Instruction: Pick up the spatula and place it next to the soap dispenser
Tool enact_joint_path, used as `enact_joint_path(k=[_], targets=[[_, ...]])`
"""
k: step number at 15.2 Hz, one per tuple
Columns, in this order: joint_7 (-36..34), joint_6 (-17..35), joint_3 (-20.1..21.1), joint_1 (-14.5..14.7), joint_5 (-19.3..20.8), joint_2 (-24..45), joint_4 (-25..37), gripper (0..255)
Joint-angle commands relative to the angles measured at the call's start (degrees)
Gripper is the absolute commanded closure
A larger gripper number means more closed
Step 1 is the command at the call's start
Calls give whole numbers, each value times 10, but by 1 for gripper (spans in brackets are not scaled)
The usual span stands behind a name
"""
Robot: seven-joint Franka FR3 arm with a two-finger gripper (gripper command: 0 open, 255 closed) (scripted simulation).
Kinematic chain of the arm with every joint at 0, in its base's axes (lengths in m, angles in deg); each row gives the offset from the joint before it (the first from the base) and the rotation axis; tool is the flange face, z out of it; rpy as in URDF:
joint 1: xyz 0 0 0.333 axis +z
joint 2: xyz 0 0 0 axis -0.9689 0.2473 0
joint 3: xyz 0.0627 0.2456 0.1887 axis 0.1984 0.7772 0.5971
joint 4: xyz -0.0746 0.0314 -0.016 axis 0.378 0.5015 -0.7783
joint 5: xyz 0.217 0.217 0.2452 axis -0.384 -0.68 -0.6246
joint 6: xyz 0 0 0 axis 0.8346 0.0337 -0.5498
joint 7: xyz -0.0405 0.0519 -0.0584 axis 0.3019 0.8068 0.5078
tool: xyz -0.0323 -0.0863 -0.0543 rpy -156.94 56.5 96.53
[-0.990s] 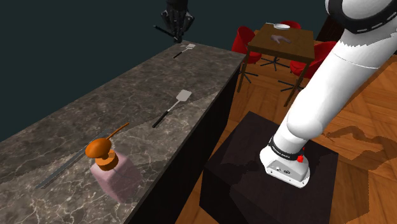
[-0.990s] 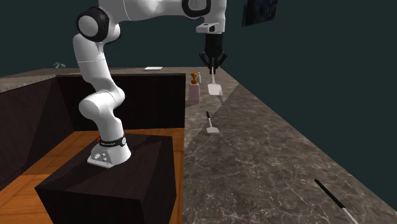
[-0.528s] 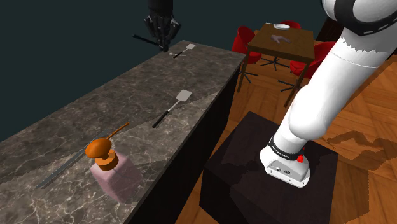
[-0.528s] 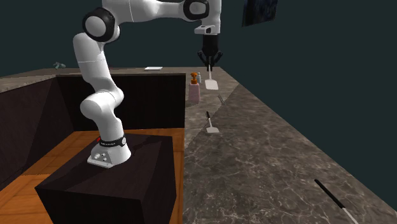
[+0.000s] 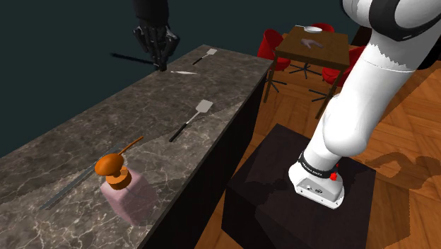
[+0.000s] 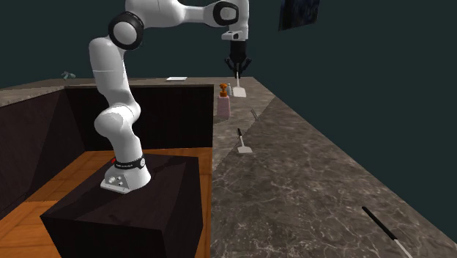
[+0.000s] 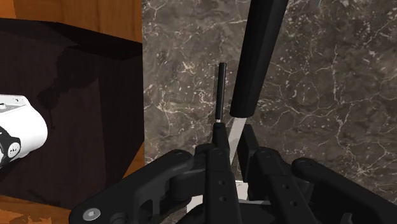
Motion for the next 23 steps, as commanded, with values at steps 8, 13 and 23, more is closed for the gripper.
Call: enact_joint_path(k=[8,13,23], targets=[[-28,54,15,15,4,11,-41,255],[-25,93,14,15,2,6,-86,255],[-21,170,14,15,1,6,-162,255]])
